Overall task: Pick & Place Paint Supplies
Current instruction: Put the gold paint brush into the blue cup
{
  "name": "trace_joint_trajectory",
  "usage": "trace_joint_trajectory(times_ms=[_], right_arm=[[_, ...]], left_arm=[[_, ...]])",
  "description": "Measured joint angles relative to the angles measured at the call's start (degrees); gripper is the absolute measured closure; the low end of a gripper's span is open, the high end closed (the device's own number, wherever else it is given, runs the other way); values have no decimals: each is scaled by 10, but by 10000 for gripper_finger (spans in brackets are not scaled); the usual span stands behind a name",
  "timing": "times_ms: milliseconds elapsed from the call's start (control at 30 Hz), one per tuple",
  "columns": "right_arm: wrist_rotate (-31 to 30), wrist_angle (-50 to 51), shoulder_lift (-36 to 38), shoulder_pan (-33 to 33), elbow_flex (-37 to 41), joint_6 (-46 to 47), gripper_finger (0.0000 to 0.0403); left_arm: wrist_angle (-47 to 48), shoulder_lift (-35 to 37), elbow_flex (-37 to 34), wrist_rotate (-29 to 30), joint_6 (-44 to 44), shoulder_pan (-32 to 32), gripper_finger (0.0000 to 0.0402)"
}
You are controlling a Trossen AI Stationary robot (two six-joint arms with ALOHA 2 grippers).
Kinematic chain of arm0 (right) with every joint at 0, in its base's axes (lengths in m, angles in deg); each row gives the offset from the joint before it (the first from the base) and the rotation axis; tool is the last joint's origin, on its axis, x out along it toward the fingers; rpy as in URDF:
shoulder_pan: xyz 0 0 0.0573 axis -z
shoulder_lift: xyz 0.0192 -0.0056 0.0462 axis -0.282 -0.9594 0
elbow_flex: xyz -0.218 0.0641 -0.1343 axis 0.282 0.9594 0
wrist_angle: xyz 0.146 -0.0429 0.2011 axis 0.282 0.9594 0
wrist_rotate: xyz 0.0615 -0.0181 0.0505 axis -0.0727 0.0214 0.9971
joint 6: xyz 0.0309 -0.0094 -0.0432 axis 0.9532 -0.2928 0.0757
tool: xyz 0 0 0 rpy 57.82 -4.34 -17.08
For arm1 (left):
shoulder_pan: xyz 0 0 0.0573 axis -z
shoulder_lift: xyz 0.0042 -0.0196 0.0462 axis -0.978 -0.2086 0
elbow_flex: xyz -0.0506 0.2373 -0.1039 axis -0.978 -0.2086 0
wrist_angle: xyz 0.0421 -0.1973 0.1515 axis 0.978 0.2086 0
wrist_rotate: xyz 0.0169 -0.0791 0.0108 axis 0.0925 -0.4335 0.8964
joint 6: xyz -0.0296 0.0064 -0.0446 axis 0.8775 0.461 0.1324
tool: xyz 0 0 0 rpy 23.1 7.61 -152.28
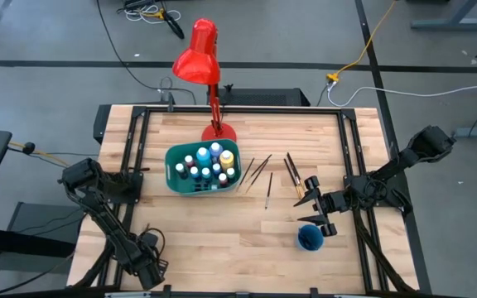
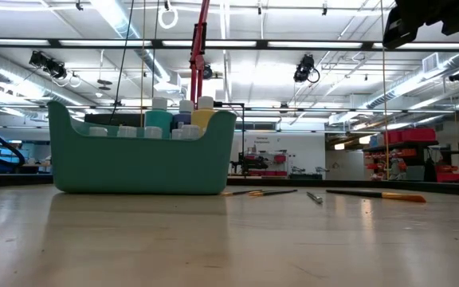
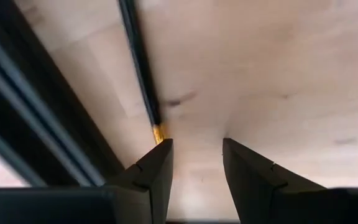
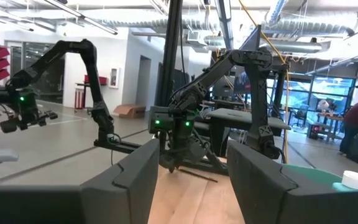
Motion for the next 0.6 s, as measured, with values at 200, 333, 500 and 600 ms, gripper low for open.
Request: trace_joint_trajectory(times_ms=[200, 333, 500, 600], right_arm=[[0, 0, 0, 0, 0, -8, 207], [0, 0, 0, 0, 0, -8, 207], [0, 3, 0, 0, 0, 3, 207], [0, 3, 0, 0, 0, 3, 207]], left_arm=[[108, 0, 50, 19, 3, 1, 256], [135, 1, 49, 14, 19, 10, 256], [119, 2, 30, 21, 22, 13, 256], [119, 2, 19, 33, 28, 10, 256]])
